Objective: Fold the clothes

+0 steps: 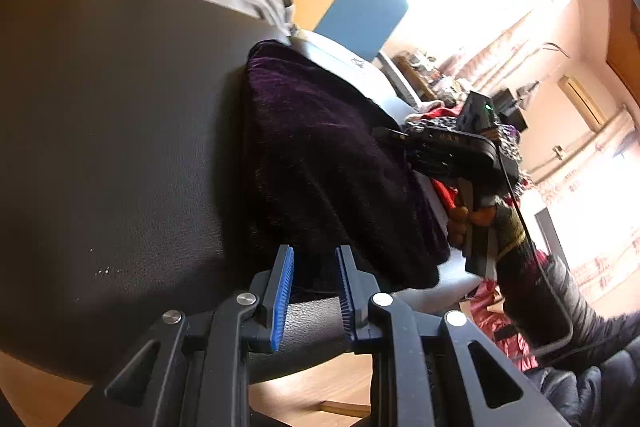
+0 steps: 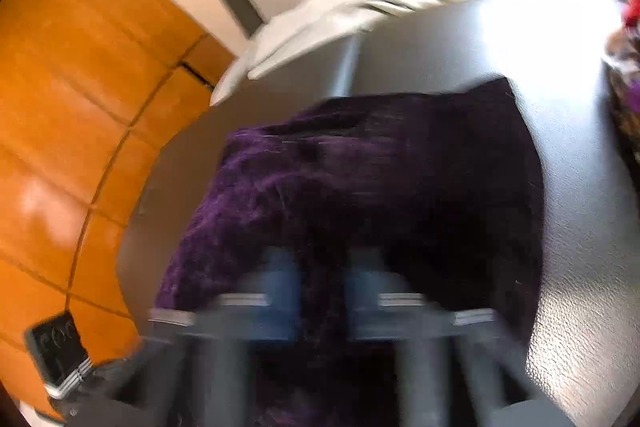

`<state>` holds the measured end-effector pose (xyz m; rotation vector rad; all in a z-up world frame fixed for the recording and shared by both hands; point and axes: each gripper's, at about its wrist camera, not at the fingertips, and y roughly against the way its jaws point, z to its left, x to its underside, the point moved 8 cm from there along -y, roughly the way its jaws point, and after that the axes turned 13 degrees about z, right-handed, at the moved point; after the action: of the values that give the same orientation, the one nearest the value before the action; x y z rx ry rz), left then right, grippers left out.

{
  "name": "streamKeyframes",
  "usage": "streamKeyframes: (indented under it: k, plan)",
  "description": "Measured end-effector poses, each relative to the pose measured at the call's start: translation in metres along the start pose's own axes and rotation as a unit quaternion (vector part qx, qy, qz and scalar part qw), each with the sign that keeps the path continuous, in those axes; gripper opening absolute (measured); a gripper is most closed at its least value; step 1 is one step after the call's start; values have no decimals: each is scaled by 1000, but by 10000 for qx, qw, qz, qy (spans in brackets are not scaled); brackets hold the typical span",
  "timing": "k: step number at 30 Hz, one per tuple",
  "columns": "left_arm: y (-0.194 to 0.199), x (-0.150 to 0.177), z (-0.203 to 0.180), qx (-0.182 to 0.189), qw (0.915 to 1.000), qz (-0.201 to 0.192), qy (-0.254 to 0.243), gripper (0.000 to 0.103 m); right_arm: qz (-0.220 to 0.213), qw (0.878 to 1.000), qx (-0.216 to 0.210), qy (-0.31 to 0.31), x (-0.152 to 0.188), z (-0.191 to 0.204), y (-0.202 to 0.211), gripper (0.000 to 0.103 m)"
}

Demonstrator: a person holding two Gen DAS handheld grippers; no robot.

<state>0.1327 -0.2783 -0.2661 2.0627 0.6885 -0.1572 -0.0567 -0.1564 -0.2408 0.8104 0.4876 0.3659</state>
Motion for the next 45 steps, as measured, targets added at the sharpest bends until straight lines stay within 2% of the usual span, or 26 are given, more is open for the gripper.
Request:
streamKeyframes:
  k: [4,7,10,11,13,16,18,19,21,24,26,28,31,32,34,39,40,42,43,44,45]
  plan:
    - [-3,-1,-13,-130,9990,124,-414,22,-87,9977,330,577,-10,30,19,9]
    - [-2,-4,-23,-57,9985,109,-541,22,-631,9898,518,1171,-31,70,64,9]
    - [0,-9,-31,154,9983,56,-556,22,-1068,9783,887,1536,-50,89,100,9]
    - [-1,-10,-32,175,9982,59,-568,22,-1069,9775,1038,1492,-53,81,104,9]
    - [-4,-13,-34,188,9980,98,-590,22,-900,9834,1158,1065,-58,45,103,9]
    - [-13,-18,-37,137,9978,208,-607,23,-618,9850,1565,388,-55,-25,87,9]
    - [-20,-23,-39,93,9976,293,-617,22,-616,9867,1504,-54,-49,-58,87,9]
    - [-21,-26,-42,179,9973,336,-628,23,-703,9867,1460,-118,-47,-63,93,9]
    - [-29,-34,-50,619,9955,432,-572,23,-943,9869,1306,-120,-42,-65,110,9]
    - [-52,-44,-59,984,9928,591,-354,28,-1428,9868,768,-51,-33,-49,142,9]
    - [-74,-49,-58,1152,9906,729,-145,31,-1450,9867,710,-208,-27,-59,145,9]
    - [-92,-53,-52,1493,9840,893,374,36,-1312,9873,813,-373,-21,-78,137,9]
    - [-105,-64,-40,1904,9733,769,1028,48,-1135,9880,892,-543,-9,-105,128,9]
    - [-107,-66,-37,1984,9699,734,1210,53,-1096,9883,903,-564,-7,-110,123,9]
    - [-114,-66,-29,1970,9665,770,1456,56,-1066,9887,891,-560,-7,-115,119,9]
    - [-123,-76,-30,1793,9698,698,1502,56,-1007,9898,851,-536,-9,-128,109,9]
    - [-124,-78,-31,1761,9706,674,1495,54,-993,9899,858,-528,-10,-132,108,9]
    - [-128,-82,-34,1687,9727,700,1429,37,-974,9903,844,-520,-10,-134,109,9]
    - [-125,-82,-37,1692,9726,690,1439,6,-1017,9903,823,-475,-11,-130,114,9]
    - [-122,-81,-40,1717,9719,673,1462,7,-1075,9901,800,-418,-11,-125,120,9]
    - [-115,-82,-46,1982,9670,645,1463,7,-1132,9899,776,-362,-12,-120,127,9]
